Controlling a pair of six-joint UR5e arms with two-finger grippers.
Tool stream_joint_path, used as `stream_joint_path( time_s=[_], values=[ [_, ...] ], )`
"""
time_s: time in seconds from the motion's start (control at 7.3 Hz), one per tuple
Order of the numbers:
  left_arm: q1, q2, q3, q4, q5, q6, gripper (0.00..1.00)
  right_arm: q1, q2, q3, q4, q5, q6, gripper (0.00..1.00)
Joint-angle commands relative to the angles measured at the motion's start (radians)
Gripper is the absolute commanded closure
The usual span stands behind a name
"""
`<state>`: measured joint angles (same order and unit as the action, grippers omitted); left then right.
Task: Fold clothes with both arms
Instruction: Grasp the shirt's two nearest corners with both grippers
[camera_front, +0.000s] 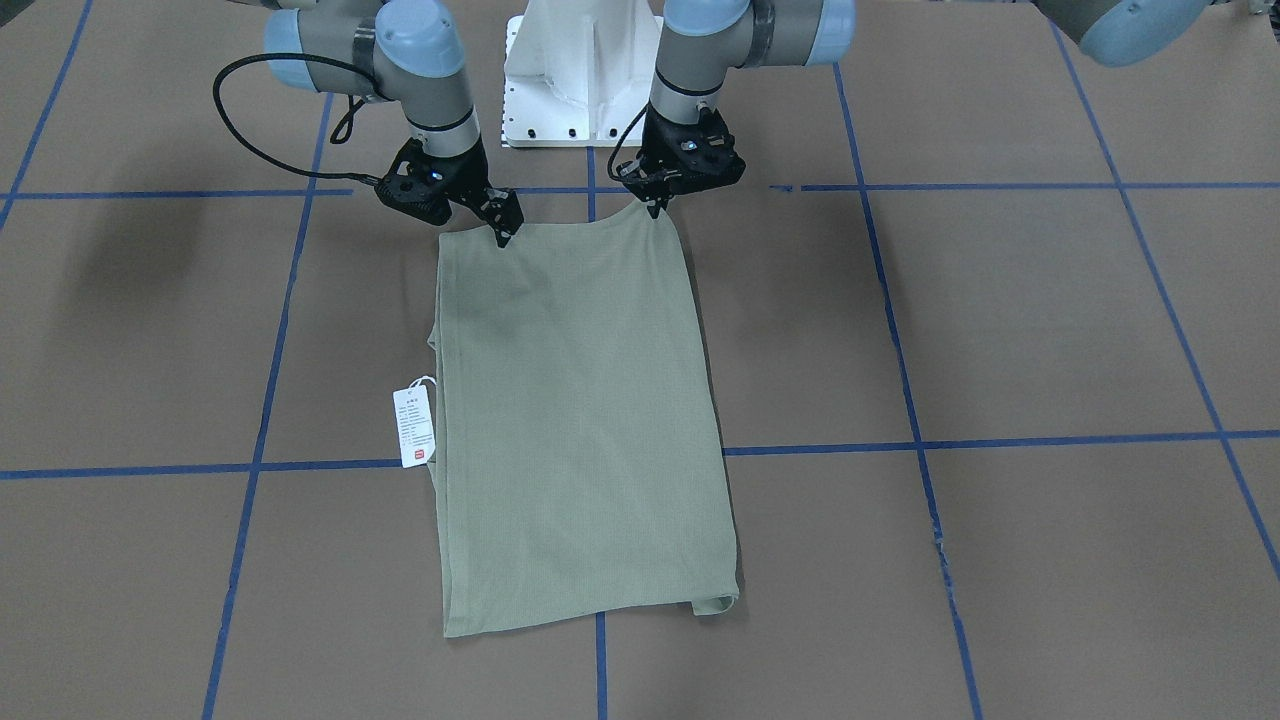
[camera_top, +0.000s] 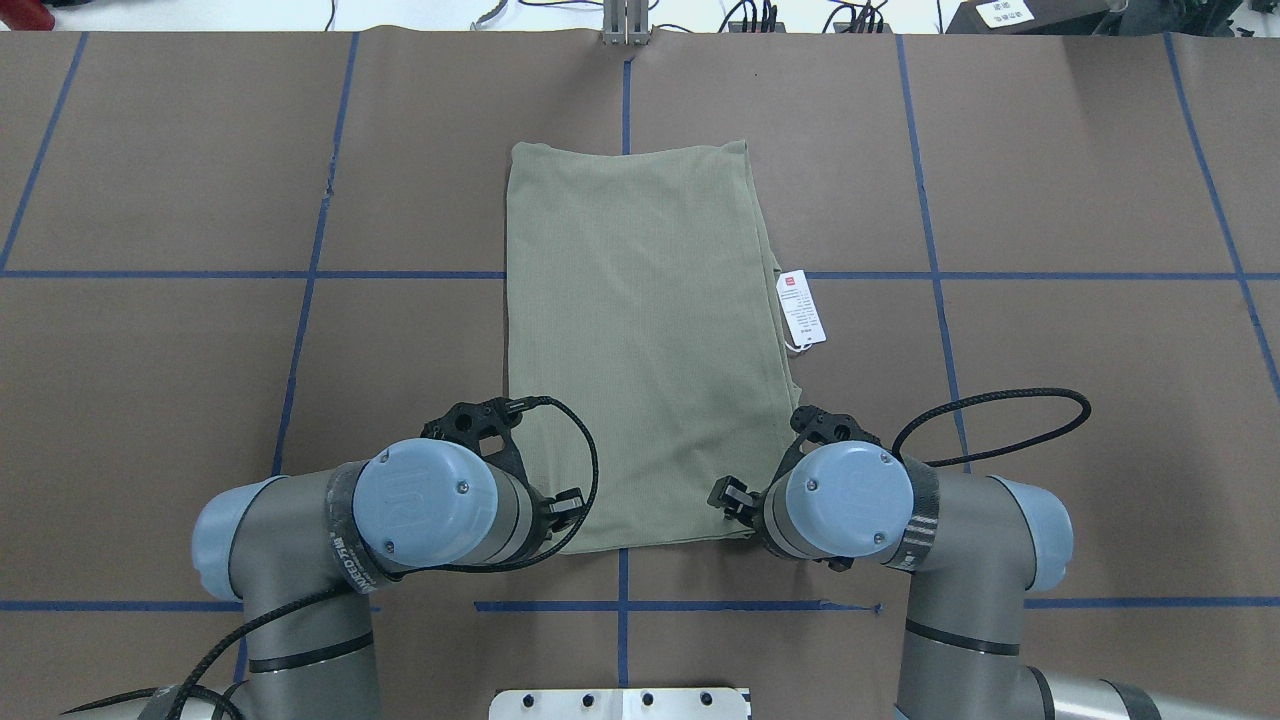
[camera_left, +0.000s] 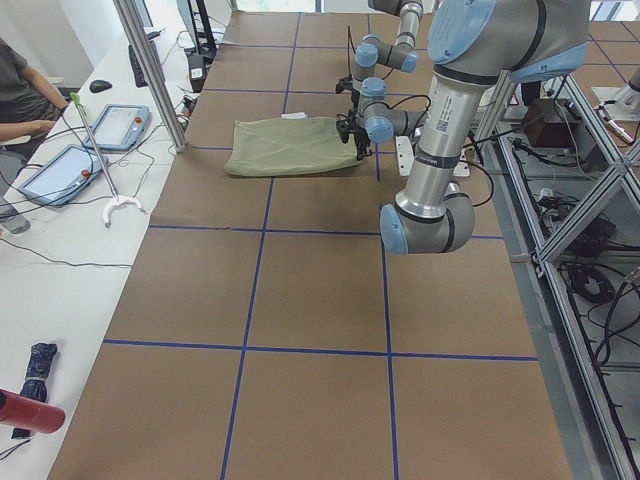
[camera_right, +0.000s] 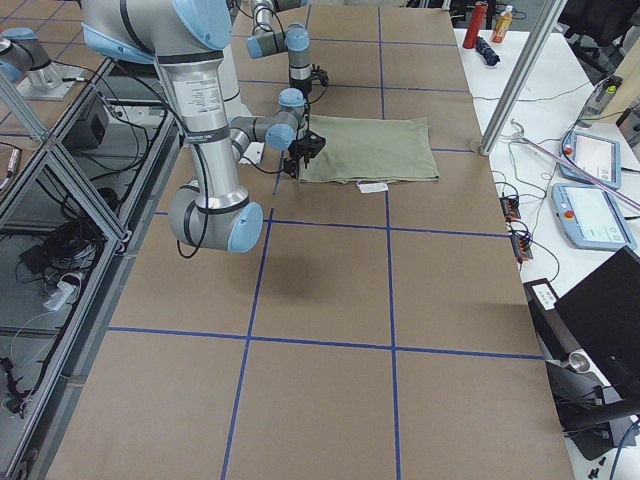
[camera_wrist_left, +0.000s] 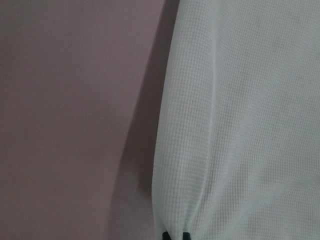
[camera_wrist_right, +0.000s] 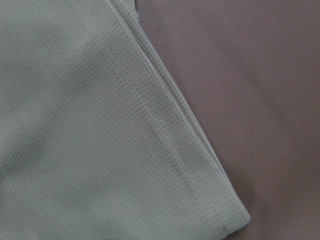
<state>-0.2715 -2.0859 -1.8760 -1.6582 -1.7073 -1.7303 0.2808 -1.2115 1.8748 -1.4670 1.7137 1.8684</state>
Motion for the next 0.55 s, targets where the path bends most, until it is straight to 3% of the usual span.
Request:
stream_joint_path(
  time_s=[0.0, 0.14, 0.27, 0.41],
  values=[
    [0.0, 0.0, 0.0, 0.0, 0.0, 0.0, 1.0, 0.001, 0.004, 0.001, 0.0, 0.001, 0.0, 0.32],
    [0.0, 0.0, 0.0, 0.0, 0.0, 0.0, 1.0, 0.001, 0.006, 0.004, 0.0, 0.001, -0.002, 0.73],
    [0.0, 0.0, 0.0, 0.0, 0.0, 0.0, 1.0, 0.0, 0.009, 0.006, -0.001, 0.004, -0.002, 0.91],
    [0.0, 0.0, 0.0, 0.0, 0.0, 0.0, 1.0, 0.0, 0.009, 0.004, -0.001, 0.007, -0.003, 1.0]
  ],
)
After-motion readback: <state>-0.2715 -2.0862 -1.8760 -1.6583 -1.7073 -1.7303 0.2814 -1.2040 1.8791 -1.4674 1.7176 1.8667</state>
